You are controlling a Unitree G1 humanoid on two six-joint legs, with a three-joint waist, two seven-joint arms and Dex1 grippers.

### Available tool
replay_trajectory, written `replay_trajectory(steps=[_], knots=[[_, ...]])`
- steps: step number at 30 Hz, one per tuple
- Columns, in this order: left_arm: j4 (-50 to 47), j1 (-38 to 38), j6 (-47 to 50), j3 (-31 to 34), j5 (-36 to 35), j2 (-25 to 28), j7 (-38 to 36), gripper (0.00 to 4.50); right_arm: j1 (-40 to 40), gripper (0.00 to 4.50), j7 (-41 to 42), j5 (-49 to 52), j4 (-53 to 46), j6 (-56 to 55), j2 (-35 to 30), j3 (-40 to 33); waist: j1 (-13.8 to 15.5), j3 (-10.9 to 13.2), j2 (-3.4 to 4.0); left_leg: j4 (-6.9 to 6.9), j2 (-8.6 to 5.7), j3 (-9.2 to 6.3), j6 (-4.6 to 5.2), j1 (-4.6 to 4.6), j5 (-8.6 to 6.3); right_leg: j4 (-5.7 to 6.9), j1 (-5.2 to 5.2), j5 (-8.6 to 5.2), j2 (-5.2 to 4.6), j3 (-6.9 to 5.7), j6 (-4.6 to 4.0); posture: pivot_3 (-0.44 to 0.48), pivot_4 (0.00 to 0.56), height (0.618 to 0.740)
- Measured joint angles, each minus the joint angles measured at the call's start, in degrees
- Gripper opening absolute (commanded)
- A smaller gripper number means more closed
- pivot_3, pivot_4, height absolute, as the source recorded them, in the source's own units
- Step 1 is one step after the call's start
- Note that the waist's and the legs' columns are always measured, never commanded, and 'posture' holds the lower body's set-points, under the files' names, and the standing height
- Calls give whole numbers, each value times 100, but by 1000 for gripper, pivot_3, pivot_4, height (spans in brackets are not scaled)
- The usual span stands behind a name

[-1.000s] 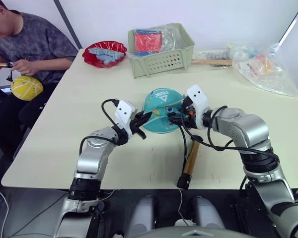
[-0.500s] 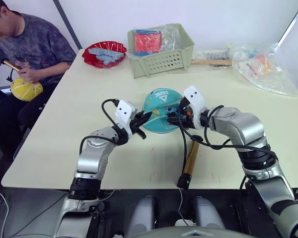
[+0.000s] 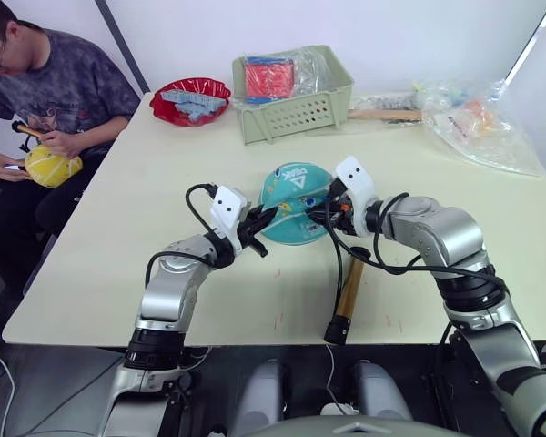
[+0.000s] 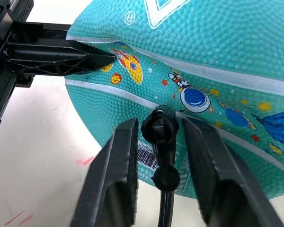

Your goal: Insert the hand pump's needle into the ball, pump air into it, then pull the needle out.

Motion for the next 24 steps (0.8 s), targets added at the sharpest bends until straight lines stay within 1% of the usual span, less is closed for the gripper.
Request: replay_trajectory(steps=[19, 21, 24], knots=[[-3, 16, 0, -2, -2, -1, 0, 0, -76, 1809, 0, -4, 114, -58, 4, 160, 1, 0, 0, 9, 0, 3, 1, -1, -1, 2, 0, 3, 0, 6, 4, 0, 150, 738], [-3, 15, 0, -2, -2, -2, 0, 0, -76, 1292, -5, -4, 128, -74, 11, 159, 1, 0, 0, 9, 0, 3, 1, -1, -1, 2, 0, 3, 0, 6, 4, 0, 150, 738], [-4, 18, -1, 0, -3, -1, 0, 0, -108, 324, -22, -31, 172, -137, 1, 123, 0, 0, 0, 10, 0, 4, 1, -1, 0, 2, 0, 3, 0, 7, 4, 0, 150, 738]])
